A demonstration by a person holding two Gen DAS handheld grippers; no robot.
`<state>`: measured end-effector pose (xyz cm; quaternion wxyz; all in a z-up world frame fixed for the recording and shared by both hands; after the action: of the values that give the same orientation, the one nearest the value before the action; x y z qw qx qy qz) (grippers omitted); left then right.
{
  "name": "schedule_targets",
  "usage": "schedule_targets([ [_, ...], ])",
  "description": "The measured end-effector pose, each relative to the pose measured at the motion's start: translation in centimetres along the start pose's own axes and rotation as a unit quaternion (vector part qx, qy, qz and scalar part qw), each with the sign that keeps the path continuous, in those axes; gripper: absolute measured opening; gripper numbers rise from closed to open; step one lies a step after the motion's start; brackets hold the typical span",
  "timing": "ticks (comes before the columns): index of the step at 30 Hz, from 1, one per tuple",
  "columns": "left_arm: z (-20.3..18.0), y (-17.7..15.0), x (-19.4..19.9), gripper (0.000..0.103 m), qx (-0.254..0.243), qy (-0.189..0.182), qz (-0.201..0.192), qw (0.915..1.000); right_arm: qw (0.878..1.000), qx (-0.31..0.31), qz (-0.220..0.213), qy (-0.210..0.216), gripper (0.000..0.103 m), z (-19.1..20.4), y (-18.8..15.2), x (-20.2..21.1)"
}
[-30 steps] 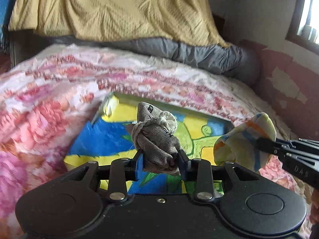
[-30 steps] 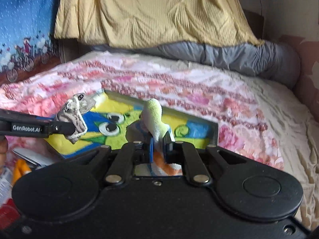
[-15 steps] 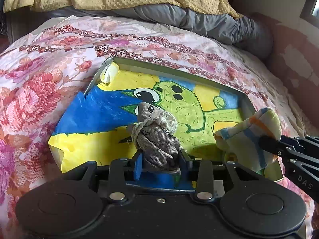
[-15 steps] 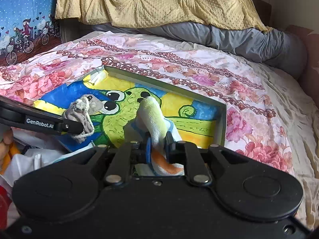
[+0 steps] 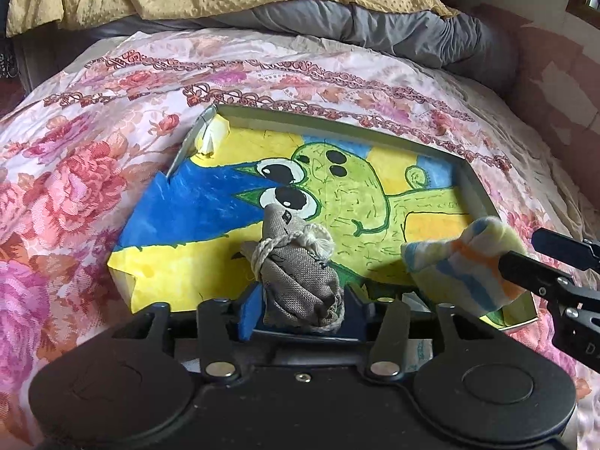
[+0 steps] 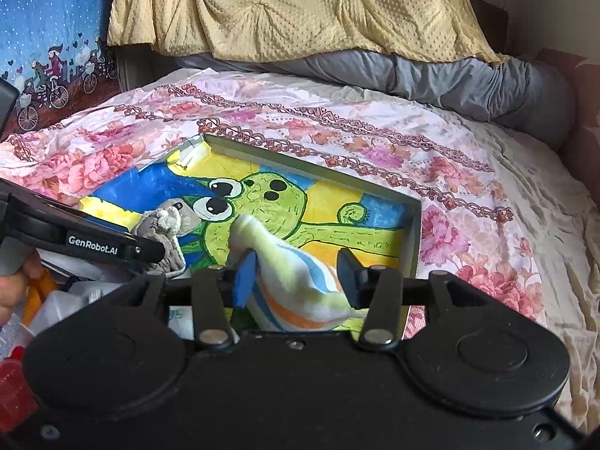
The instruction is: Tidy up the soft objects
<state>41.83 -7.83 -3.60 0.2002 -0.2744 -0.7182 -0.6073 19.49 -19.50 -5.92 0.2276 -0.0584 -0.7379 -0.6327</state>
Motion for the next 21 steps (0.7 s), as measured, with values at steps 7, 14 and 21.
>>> schedule_targets([
  [7, -0.2, 0.1, 1.9, 0.059, 0.0, 0.008, -0.015, 0.9999, 1.0, -0.009, -0.017, 0.0, 0.056, -0.1, 0.5, 2.1],
  [14, 0.1, 0.3, 5.9, 0.083, 0.002, 0.007, -0.075, 0.9972, 0.999, -0.023, -0.047, -0.005, 0.079, 0.0, 0.9, 5.4],
  [21, 0.2, 0.3, 11.4, 0.097, 0.003, 0.001, -0.143, 0.9897, 0.994, -0.055, -0.095, -0.011, 0.099, 0.0, 1.0, 9.9],
])
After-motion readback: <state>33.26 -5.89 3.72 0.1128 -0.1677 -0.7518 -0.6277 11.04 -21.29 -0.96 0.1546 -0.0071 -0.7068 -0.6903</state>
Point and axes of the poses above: each gripper's, at about its wrist camera, not at the fingertips, and x roughly against the way its jaws point, z to its left, y to its top, the point moved 6 cm from there along -x, roughly the way its jaws point, and after that the axes turned 11 degrees about -z, right-handed, at the moved point
